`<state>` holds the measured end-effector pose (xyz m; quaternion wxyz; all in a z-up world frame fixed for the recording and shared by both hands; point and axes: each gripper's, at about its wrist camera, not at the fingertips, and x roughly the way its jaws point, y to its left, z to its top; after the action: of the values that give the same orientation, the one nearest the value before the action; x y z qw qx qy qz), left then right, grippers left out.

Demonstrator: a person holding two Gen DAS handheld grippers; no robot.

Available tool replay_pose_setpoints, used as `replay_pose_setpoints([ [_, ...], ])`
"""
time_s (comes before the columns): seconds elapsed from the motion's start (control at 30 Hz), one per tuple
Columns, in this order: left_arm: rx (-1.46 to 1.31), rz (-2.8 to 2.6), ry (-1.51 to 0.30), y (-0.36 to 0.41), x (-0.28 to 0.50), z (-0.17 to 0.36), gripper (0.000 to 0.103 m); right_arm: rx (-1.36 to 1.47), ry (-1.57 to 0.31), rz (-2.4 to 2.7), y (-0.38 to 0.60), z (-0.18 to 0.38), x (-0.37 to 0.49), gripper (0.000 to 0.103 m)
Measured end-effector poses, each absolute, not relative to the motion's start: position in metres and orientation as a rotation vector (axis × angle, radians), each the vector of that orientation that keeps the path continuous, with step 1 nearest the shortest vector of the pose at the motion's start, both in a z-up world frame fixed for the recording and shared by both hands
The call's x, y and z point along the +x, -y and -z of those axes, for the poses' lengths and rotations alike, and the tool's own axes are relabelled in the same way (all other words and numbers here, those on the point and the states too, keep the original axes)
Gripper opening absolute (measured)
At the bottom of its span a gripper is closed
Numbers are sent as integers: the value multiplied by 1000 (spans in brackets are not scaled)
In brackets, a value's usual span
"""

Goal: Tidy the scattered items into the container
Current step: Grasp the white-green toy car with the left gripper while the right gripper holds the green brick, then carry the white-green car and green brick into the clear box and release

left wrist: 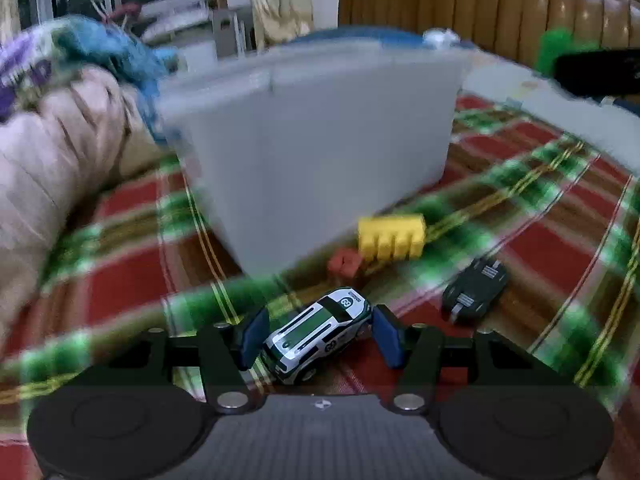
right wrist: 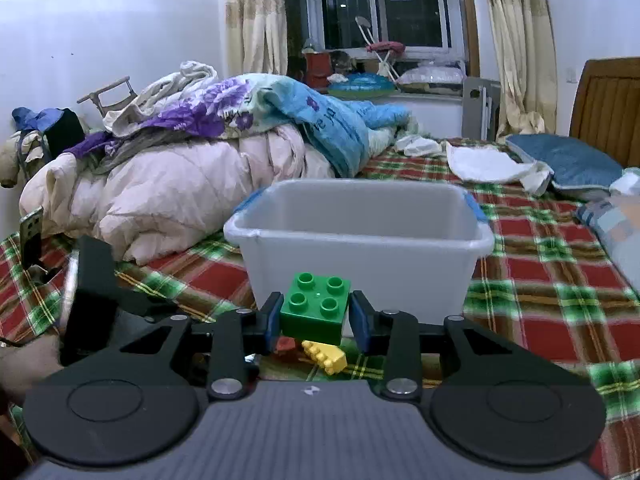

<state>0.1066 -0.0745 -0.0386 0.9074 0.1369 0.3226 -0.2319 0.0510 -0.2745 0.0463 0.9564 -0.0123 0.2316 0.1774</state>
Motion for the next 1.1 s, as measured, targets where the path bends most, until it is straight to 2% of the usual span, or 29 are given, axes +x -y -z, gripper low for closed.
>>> replay_pose_setpoints([
  [0.23, 178, 448, -569, 65, 110, -53, 60, -62, -418, -353, 272, -77, 73, 40],
  [0.4, 109, 390, -556, 77, 149, -88, 61, -89, -443, -306, 274, -82, 118, 40],
  [0.63, 89, 337, -615, 99, 194, -84, 61, -95, -510, -244, 280, -77, 171, 40],
  [0.97, 109, 288, -658, 105, 216, -70, 61, -102, -589, -220, 285, -57, 198, 41],
  [1.0, 112, 278, -666, 105, 218, -69, 65, -108, -595, -220, 285, -56, 200, 45],
  [1.03, 115, 263, -677, 105, 220, -67, 72, -114, -602, -220, 284, -54, 201, 64],
  [1.1, 130, 247, -681, 106, 221, -64, 72, -131, -594, -213, 282, -52, 201, 90],
])
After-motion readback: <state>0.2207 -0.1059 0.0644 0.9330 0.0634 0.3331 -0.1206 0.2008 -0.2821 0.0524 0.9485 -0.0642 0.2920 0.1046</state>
